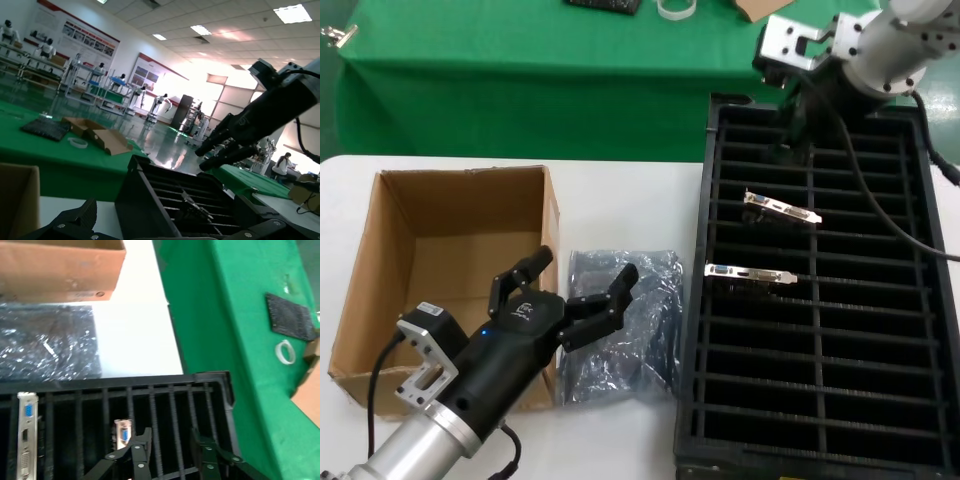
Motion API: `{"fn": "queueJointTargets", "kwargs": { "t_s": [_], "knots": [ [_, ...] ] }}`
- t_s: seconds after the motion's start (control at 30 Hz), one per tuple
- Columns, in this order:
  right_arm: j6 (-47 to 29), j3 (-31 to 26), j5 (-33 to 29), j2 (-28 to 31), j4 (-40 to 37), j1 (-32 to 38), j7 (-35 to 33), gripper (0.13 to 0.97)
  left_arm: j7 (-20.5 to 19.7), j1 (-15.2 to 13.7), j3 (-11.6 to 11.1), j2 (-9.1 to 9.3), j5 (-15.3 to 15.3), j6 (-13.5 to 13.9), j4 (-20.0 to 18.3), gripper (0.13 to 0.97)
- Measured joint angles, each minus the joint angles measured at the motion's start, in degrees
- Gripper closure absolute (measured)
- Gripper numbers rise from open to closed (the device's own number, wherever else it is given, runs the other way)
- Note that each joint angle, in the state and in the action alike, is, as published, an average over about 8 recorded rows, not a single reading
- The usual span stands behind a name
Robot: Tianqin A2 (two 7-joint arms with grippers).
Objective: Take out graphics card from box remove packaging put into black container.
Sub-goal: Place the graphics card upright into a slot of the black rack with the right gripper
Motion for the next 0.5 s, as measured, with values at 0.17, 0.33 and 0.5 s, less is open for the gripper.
{"fn": "queueJointTargets", "kwargs": {
  "t_s": [0.17,0.33,0.5],
  "knots": [
    [0.8,0.0,1.0,0.0,-1.1,1.3,0.4,0.745,1.0,0.1,-0.1,0.01,-0.1,0.7,-0.6,0.132],
    [1.6,0.2,1.7,0.0,-2.5,3.0,0.3,0.723,1.8,0.3,-0.6,-0.12,-0.1,0.6,-1.4,0.132],
    [2.6,1.7,1.7,0.0,-4.3,5.1,-0.1,0.611,2.5,0.4,-1.5,-0.33,-0.2,0.1,-2.0,0.132]
  ]
}}
